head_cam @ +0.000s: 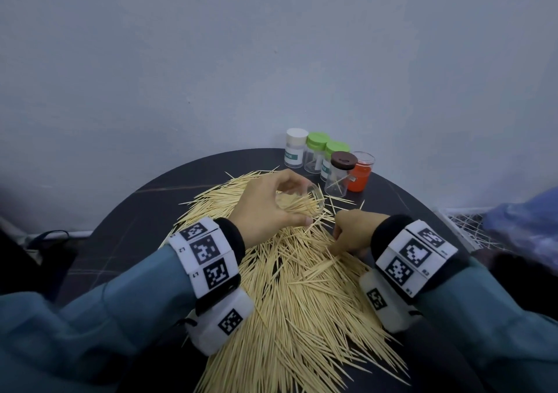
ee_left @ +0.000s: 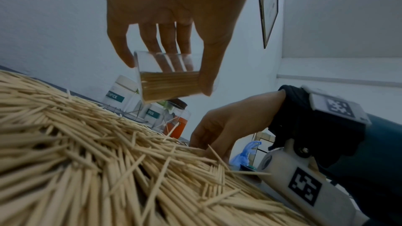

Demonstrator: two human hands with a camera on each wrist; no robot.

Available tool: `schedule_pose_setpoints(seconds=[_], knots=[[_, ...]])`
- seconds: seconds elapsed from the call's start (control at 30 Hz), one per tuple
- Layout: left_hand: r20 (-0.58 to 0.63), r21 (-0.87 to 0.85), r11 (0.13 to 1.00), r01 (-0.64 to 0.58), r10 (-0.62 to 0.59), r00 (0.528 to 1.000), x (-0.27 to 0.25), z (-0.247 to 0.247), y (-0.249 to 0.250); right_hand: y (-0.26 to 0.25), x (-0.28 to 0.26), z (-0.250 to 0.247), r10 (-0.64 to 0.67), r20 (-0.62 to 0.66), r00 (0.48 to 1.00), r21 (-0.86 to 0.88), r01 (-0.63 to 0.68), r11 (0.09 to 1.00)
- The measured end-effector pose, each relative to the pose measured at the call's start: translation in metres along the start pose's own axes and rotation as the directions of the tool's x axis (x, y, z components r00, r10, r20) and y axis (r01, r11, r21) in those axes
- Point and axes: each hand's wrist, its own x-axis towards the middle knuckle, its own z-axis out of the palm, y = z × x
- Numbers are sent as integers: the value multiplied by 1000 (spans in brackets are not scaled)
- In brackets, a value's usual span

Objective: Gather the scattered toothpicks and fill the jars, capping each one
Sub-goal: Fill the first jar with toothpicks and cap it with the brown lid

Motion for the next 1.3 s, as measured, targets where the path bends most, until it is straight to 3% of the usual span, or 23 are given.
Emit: schedule_pose_setpoints(seconds=[0.33,0.83,1.0,1.13,1.2,1.3], knots=[[-2,2,1000,2,-2,1000,-1,-1,-1,-7,3,-1,-14,5,1000,-130,14,991],[4,-16,1000,24,-24,1000,2,-1,-3,4,13,-9,-102,107,989,142,87,986],[-10,-9,1000,28,-28,1000,3,-2,-3,12,14,-6,-134,167,977,504,32,863],[-19,10,999,32,-32,999,3,-4,-4,17,17,-4,-249,166,954,758,38,652],[-21,19,999,30,-29,999,3,-6,-3,15,17,-5,-312,195,930,799,34,601],[-34,19,999,28,-28,999,3,-7,-2,12,19,-3,-334,239,912,795,14,607]])
